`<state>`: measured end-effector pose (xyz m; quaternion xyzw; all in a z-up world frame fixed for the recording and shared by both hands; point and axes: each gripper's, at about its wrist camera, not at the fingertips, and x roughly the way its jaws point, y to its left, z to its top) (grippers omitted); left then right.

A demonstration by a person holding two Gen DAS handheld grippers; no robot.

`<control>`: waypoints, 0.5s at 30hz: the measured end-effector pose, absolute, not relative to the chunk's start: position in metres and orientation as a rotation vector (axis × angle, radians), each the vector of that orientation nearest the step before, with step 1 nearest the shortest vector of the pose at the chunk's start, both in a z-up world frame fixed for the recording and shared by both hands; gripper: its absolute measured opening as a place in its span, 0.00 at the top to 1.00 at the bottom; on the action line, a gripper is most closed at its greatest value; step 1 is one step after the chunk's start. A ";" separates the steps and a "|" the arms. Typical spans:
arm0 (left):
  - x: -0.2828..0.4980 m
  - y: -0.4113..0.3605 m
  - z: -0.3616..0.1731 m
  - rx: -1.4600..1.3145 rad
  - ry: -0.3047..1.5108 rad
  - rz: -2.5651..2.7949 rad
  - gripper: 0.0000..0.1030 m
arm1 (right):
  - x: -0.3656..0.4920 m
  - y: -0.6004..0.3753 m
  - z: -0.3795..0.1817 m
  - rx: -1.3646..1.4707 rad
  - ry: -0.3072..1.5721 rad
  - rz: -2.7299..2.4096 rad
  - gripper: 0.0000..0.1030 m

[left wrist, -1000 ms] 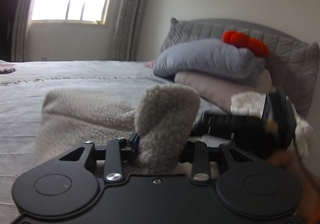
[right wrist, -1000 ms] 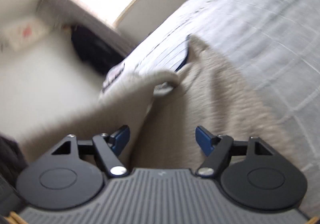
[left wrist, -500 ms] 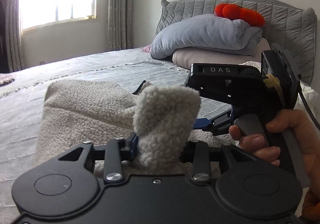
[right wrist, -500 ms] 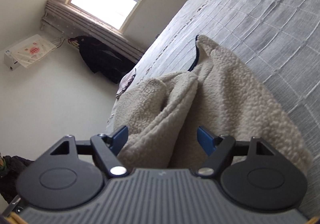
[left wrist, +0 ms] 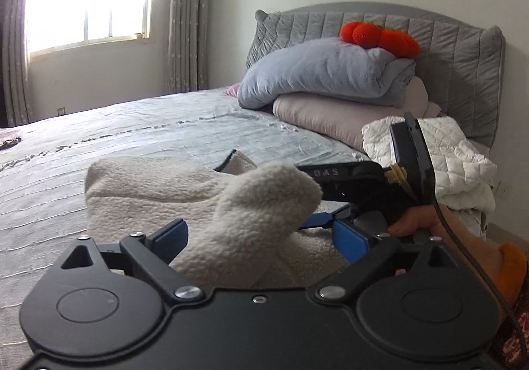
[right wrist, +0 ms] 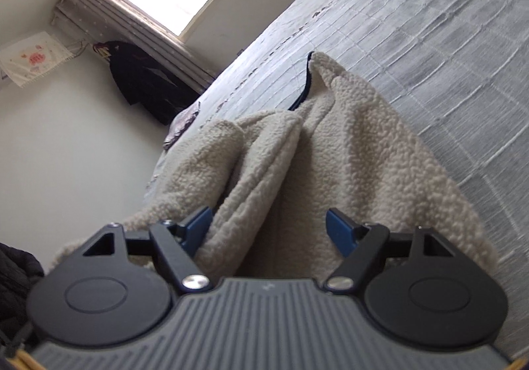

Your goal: Fold large clothes

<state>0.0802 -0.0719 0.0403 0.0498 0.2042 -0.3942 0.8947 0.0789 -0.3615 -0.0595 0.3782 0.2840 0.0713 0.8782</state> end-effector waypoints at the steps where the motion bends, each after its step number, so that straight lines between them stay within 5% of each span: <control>1: 0.082 -0.064 0.042 0.081 0.420 -0.807 0.08 | 0.077 -0.362 -0.057 0.778 0.593 0.145 0.27; 6: 0.111 -0.017 0.034 -0.047 0.470 -0.752 0.09 | 0.068 -0.370 -0.038 0.843 0.526 0.145 0.26; 10: 0.144 0.010 0.013 -0.171 0.540 -0.673 0.09 | 0.081 -0.368 -0.025 0.907 0.480 0.262 0.11; 15: 0.179 0.025 -0.015 -0.402 0.661 -0.653 0.11 | 0.118 -0.355 -0.030 0.997 0.593 0.366 0.07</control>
